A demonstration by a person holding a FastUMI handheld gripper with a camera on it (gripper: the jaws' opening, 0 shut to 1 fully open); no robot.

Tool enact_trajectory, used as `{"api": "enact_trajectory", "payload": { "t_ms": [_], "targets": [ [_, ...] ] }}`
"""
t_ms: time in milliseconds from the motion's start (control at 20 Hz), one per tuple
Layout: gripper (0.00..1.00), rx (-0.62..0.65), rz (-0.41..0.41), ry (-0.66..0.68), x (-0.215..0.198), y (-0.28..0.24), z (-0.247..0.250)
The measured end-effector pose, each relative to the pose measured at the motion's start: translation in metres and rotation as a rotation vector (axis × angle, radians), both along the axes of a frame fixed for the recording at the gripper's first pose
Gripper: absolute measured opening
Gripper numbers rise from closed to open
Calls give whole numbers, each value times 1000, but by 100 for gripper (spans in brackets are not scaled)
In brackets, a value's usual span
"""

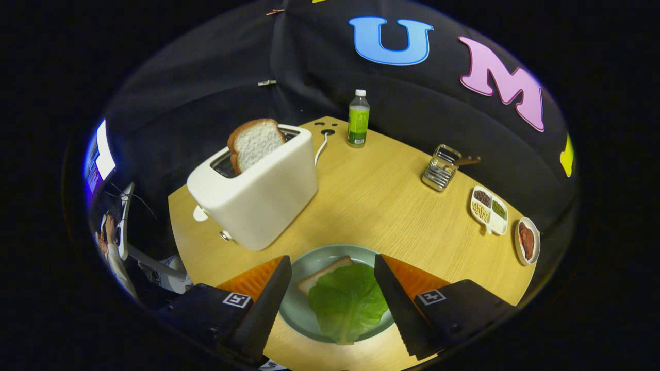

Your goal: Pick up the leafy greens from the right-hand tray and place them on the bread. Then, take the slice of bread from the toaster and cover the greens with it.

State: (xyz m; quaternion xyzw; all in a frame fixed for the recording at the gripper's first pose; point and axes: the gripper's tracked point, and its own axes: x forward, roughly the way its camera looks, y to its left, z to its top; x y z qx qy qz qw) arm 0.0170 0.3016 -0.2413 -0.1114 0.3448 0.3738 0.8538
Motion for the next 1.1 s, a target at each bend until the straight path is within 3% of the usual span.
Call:
{"api": "enact_trajectory", "payload": {
  "t_ms": [650, 1100],
  "targets": [
    [100, 151, 43, -93, 12, 142, 94],
    [98, 41, -25, -94, 36, 192, 48]
  ]
}}
